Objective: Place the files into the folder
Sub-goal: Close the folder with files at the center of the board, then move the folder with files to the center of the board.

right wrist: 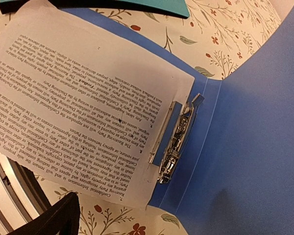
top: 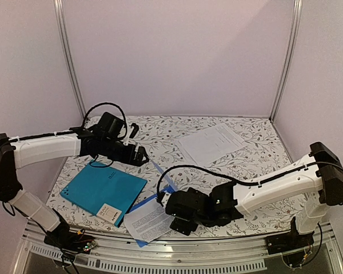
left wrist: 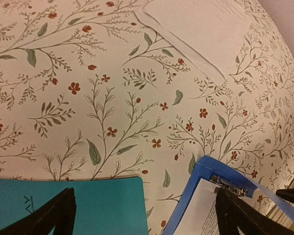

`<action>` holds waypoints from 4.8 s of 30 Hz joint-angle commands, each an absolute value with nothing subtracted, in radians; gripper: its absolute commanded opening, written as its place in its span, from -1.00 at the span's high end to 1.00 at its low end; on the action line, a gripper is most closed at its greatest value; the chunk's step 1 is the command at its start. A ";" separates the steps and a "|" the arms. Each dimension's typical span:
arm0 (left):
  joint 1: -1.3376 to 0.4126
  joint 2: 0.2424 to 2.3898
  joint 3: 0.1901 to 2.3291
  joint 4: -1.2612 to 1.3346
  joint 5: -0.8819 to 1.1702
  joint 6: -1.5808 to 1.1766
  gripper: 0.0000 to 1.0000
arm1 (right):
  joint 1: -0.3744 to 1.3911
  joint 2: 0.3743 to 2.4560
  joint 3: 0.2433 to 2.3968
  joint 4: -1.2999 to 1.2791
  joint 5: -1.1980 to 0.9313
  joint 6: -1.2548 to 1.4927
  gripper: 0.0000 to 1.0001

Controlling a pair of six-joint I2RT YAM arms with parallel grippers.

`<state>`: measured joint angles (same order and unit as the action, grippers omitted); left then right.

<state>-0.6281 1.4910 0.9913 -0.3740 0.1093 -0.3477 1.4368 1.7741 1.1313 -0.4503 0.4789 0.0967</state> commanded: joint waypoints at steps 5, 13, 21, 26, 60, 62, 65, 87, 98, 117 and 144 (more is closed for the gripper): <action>-0.635 1.402 1.067 -0.517 0.023 -0.338 -0.99 | 1.521 1.828 1.199 -0.509 0.520 0.072 -0.97; -0.635 1.284 1.069 -0.546 0.038 -0.385 -0.99 | 1.570 1.884 1.220 -0.524 0.473 0.032 -0.98; -0.661 1.168 1.003 -0.551 0.250 -0.488 -0.99 | 1.575 1.911 1.225 -0.553 0.405 0.011 -0.98; -0.750 1.167 0.960 -0.581 0.255 -0.510 -0.99 | 1.575 1.946 1.241 -0.580 0.378 -0.017 -0.97; -1.079 1.672 0.898 -0.563 -0.063 -0.468 -0.99 | 1.700 1.874 1.192 -0.764 0.544 0.179 -0.98; -1.082 1.696 0.907 -0.547 -0.066 -0.472 -0.99 | 1.698 1.840 1.166 -0.767 0.563 0.195 -0.98; -1.082 1.724 0.921 -0.522 -0.077 -0.481 -0.99 | 1.665 1.778 1.138 -0.764 0.572 0.239 -0.98; -0.859 1.997 1.136 -0.339 -0.016 -0.457 -0.99 | 1.040 1.419 0.948 -0.532 0.229 0.471 -0.88; -0.672 2.160 1.342 -0.409 -0.008 -0.364 -0.99 | 0.988 1.438 0.944 -0.515 0.204 0.451 -0.89; -0.431 1.975 1.150 -0.366 -0.020 -0.359 -0.99 | 0.899 1.575 1.038 -0.420 0.166 0.448 -0.90; -0.429 1.379 0.829 -0.293 0.067 -0.545 -0.99 | 0.890 2.282 1.548 -0.159 -0.041 0.636 -0.80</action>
